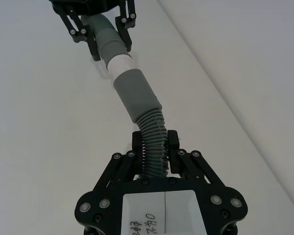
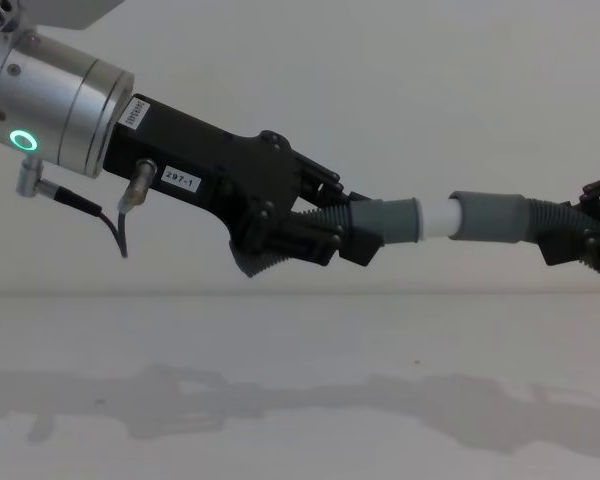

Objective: Use both hands to pick up one end of the pipe from the table, align the ends, and insert them.

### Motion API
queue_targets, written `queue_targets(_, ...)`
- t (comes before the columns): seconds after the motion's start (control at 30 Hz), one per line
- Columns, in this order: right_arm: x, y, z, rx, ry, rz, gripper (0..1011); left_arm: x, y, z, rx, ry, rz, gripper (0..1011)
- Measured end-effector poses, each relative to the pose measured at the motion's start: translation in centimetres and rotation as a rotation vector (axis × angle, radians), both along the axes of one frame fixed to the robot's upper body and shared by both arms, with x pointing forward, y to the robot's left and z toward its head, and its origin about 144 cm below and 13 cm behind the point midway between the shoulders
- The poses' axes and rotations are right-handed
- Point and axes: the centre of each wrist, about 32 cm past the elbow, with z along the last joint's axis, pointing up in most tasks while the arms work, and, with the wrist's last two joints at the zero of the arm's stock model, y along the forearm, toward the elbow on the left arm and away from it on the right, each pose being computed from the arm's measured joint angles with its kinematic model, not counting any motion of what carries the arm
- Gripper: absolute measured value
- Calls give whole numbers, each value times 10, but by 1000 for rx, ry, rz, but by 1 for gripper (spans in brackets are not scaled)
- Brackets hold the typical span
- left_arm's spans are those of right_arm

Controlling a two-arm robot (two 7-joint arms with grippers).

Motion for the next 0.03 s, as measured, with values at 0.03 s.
queue_targets(0.03, 0, 0, 0, 0, 0, 0, 281, 0, 0, 0, 0, 0, 0, 368)
